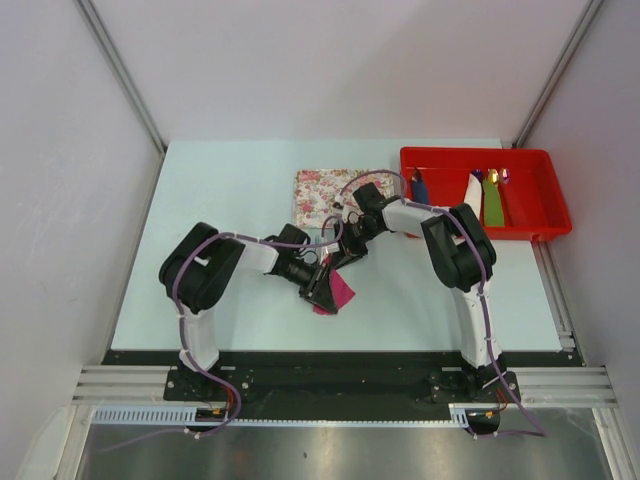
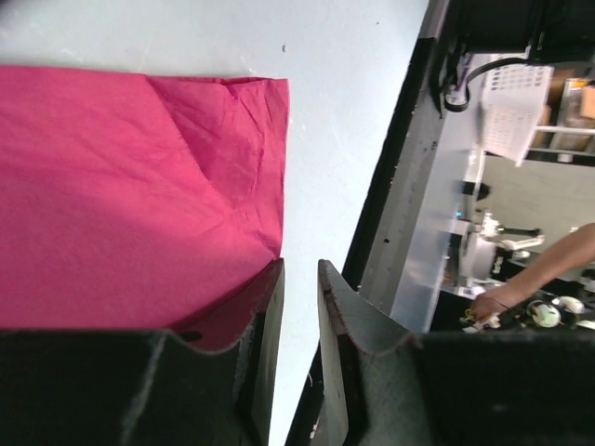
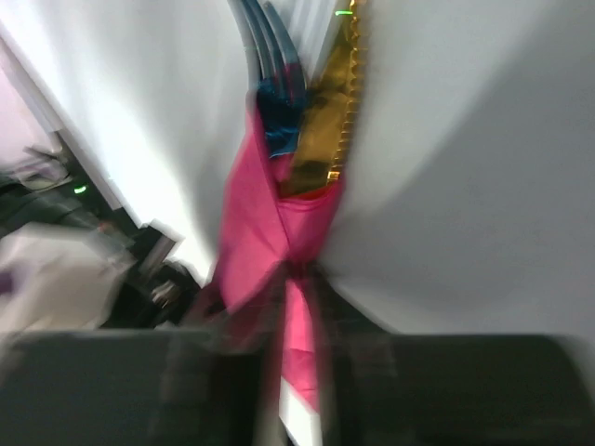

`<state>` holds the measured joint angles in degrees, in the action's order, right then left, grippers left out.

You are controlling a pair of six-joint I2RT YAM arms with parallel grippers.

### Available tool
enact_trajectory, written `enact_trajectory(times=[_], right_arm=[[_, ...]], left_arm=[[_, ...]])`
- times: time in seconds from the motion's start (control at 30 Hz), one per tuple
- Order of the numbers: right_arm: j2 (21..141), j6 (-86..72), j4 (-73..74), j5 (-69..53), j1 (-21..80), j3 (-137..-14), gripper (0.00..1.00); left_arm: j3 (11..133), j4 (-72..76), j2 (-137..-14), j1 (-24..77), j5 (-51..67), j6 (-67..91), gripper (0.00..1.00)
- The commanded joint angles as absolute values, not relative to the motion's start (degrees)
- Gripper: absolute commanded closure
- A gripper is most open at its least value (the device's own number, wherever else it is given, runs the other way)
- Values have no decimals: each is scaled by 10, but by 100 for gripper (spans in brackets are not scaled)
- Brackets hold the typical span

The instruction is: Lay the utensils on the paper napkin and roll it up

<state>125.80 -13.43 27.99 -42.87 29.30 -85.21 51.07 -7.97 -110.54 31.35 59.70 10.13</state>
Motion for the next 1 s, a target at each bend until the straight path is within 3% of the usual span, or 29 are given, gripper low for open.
enact_trajectory(times=[0.0,0.07,0.17,0.5,0.67,0.83,0.97], right_arm=[[1245,-142,277,-406,282,-853,67],[1227,-151,275,-416,280,-846,54],[1214,-145,289,-426,279,-839,50],[1223,-148,259,-442,291,-794,52],[1244,-167,234,-462,288,-775,65],[1258,-171,214,-466,279,-761,97],[1261,-158,221,-449,279,-764,100]], left_arm=[[495,-62,-1136,294,572,87,71],[494,-55,-1131,294,577,84,71],[493,-50,-1128,293,581,81,71],[491,-25,-1128,289,589,84,70],[490,-12,-1128,282,594,93,70],[469,25,-1101,262,614,121,68],[446,81,-1035,247,643,167,57]])
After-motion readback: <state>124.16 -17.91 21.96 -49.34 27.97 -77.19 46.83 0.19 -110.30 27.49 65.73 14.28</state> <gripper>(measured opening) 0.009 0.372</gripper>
